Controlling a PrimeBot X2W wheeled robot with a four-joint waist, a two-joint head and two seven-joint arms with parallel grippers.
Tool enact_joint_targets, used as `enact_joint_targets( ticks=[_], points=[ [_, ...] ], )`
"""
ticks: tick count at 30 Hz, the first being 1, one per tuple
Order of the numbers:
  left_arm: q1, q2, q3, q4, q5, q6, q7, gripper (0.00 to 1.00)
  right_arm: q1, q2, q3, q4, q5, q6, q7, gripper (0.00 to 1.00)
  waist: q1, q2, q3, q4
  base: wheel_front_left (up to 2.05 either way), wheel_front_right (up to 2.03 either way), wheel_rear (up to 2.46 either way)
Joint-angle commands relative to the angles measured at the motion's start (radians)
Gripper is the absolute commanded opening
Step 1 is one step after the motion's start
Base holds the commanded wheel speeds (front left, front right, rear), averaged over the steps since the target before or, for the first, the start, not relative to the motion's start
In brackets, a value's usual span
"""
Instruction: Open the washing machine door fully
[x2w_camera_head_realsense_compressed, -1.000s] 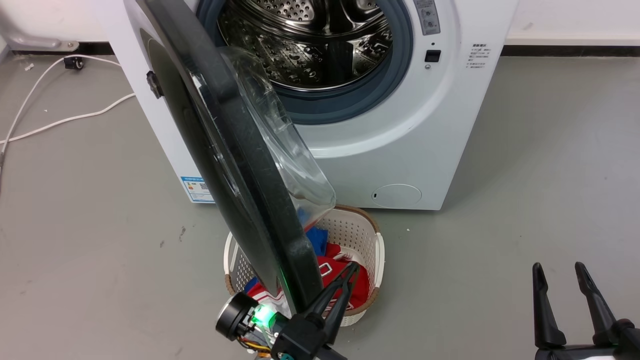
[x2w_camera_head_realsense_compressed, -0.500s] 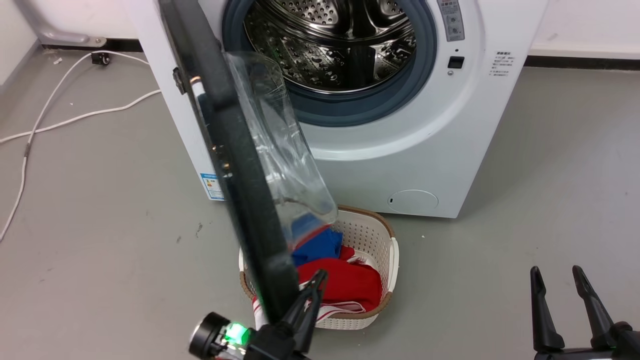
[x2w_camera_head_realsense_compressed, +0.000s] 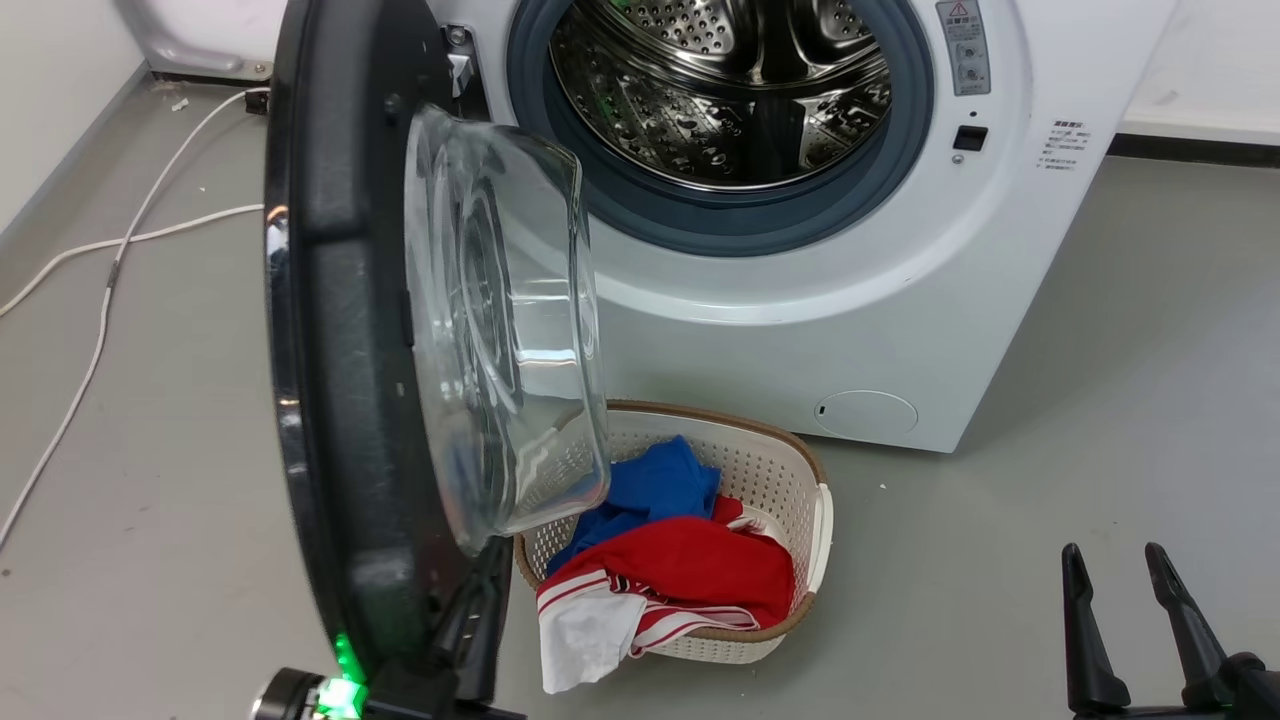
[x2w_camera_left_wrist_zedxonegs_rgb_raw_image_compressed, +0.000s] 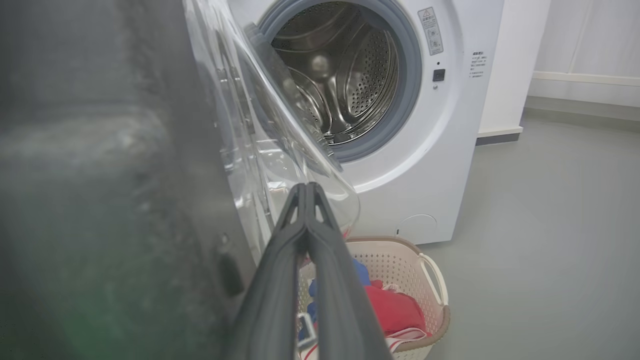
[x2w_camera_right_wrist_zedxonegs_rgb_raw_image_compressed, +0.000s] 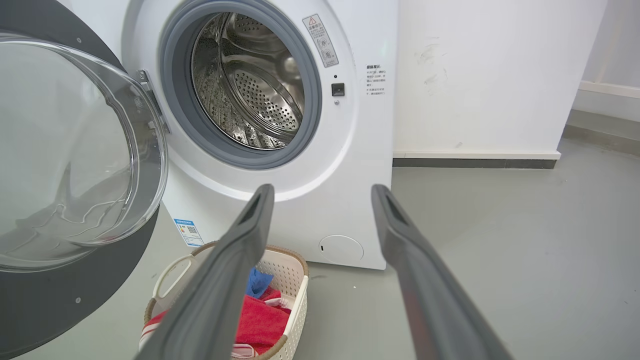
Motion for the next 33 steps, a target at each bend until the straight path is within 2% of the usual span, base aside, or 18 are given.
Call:
enact_joint_targets(
  ticks=[1,16,33],
  points=[
    [-0.024,0.016,0.045,-0.001,-0.01,0.014,0.005,0.0,0.002,0.002,-0.001,0.002,0.004,0.0,-0.002,1.0,0.0001,-0.0001,0.001,0.006,0.0,0.0,0.0],
    [0.028,0.063,0.277,0.005,-0.048,0.064,0.004,0.0,-0.003,0.002,0.001,0.005,-0.007,0.0,-0.002,1.0,0.0001,-0.0001,0.006,0.025,0.0,0.0,0.0],
    [-0.034,0.087,0.514,0.103,-0.116,0.031,0.004,0.0,-0.029,0.002,0.001,-0.001,-0.031,0.0,-0.002,1.0,0.0001,-0.0001,0.052,0.019,0.0,0.0,0.0]
  ],
)
